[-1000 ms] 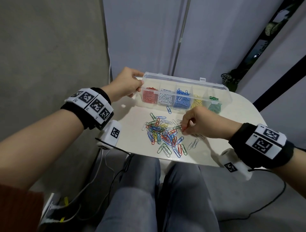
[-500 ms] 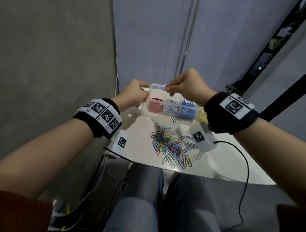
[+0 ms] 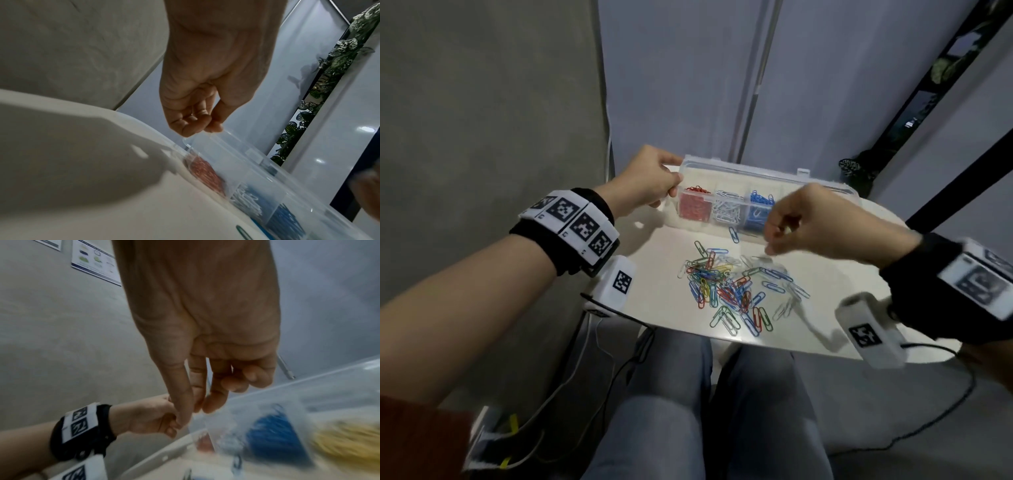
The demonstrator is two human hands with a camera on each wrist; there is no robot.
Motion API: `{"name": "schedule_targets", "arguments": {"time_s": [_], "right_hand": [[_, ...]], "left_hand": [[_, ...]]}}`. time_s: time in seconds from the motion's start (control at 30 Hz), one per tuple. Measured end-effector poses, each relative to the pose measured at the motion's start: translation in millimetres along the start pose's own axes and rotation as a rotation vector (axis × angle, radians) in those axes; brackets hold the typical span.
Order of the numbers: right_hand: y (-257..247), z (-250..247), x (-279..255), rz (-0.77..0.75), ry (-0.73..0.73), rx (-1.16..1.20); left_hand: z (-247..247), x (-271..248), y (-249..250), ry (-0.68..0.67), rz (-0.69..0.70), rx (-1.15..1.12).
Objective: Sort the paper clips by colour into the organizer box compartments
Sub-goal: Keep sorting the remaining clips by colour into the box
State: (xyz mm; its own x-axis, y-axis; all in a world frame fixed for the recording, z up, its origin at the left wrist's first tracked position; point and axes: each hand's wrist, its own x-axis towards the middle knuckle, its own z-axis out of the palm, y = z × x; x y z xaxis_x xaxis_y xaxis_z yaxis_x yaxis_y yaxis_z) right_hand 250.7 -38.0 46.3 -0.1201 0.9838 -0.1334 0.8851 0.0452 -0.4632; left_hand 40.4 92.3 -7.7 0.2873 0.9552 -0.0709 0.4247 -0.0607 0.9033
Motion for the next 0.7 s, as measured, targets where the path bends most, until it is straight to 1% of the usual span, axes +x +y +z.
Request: {"name": "schedule_targets", "arguments": {"time_s": [0.13, 0.23, 0.3, 0.43, 0.53, 0.7], "right_hand": [[35, 19, -30, 0.172, -0.143, -0.173], [42, 30, -40, 0.239, -0.170, -0.210], [42, 36, -41, 0.221, -0.145, -0.231], [39, 41, -36, 0.110, -0.082, -0.178], [40, 40, -30, 0.059, -0.077, -0.149], [44, 41, -26, -0.026, -0.054, -0.273]], "left_hand": [[0, 1, 0, -0.005, 0.008, -0.014], [0, 1, 0, -0.011, 0.005, -0.012], [0, 0, 0, -0.011, 0.002, -0.006], [1, -2, 1, -0.007, 0.008, -0.002], [1, -2, 2, -0.007, 0.011, 0.002], [0, -1, 1, -0.005, 0.004, -0.003]]}}
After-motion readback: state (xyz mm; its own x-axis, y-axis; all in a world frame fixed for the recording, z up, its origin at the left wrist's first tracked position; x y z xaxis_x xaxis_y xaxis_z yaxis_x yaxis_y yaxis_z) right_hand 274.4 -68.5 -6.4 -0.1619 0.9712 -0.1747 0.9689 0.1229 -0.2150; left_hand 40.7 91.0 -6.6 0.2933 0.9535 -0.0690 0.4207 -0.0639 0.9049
